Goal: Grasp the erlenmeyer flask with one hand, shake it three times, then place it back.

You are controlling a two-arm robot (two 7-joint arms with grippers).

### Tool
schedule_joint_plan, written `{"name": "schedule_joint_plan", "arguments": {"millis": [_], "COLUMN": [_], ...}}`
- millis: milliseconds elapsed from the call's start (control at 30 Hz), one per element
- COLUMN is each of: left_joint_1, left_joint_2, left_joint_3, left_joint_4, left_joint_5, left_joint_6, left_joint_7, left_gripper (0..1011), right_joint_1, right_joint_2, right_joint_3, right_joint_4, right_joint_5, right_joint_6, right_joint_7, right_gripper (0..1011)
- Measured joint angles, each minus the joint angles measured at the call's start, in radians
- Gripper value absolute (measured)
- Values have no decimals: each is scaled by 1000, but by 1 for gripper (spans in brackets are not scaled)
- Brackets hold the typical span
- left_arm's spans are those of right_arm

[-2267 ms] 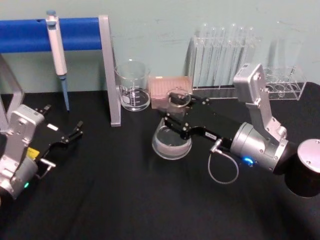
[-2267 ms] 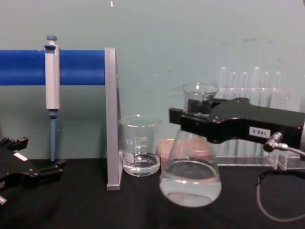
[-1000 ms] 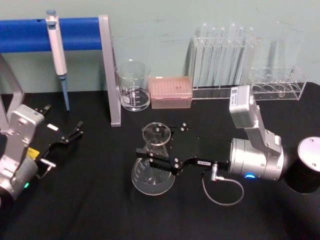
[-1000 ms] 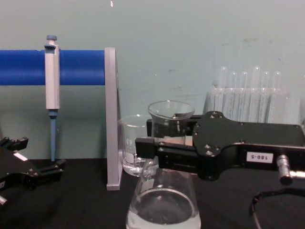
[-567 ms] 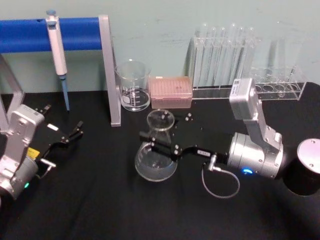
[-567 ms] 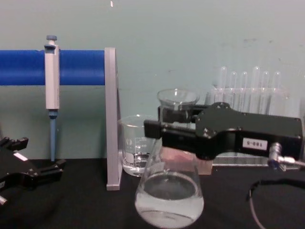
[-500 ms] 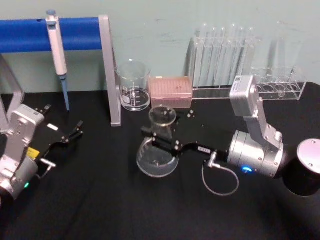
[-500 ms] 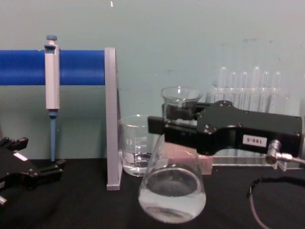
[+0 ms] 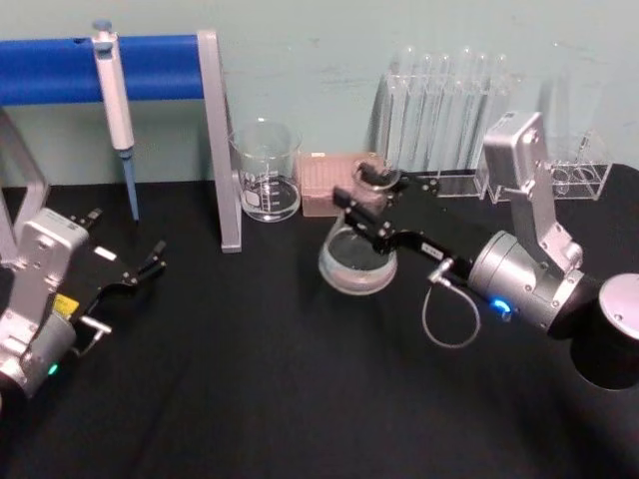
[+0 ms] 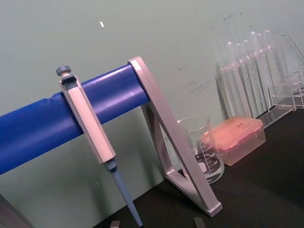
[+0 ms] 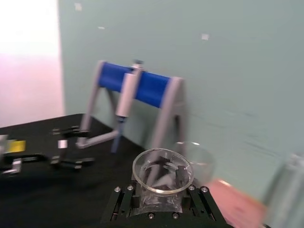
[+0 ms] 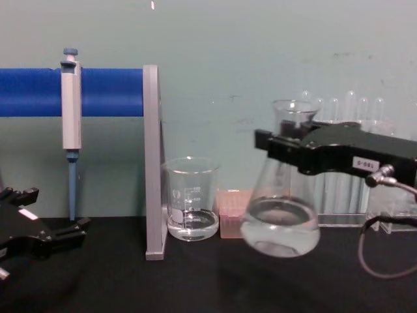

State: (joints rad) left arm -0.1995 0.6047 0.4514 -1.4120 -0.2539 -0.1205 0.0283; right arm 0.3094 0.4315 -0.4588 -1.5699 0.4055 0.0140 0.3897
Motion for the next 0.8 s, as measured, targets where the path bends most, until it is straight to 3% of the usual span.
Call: {"name": "schedule_joint_plan", "arguments": {"millis": [433,800], "left_joint_1": [0,0], "left_joint_2": [0,0], "left_joint_3": [0,0], "left_joint_4": [0,0], "left_joint_5": [0,0], "left_joint_6": [0,0], "left_joint_7": [0,0], "left_gripper": [1001,1001], "right_joint_1": [-31,-41], "right_joint_2": [-78,-127], "right_joint_3": [95,149], "right_joint_4": [20,36], "right_joint_5": [-63,-99], "right_joint_6": [62,95], "right_joint_7": [-206,-296], "right_gripper": [456,456]}}
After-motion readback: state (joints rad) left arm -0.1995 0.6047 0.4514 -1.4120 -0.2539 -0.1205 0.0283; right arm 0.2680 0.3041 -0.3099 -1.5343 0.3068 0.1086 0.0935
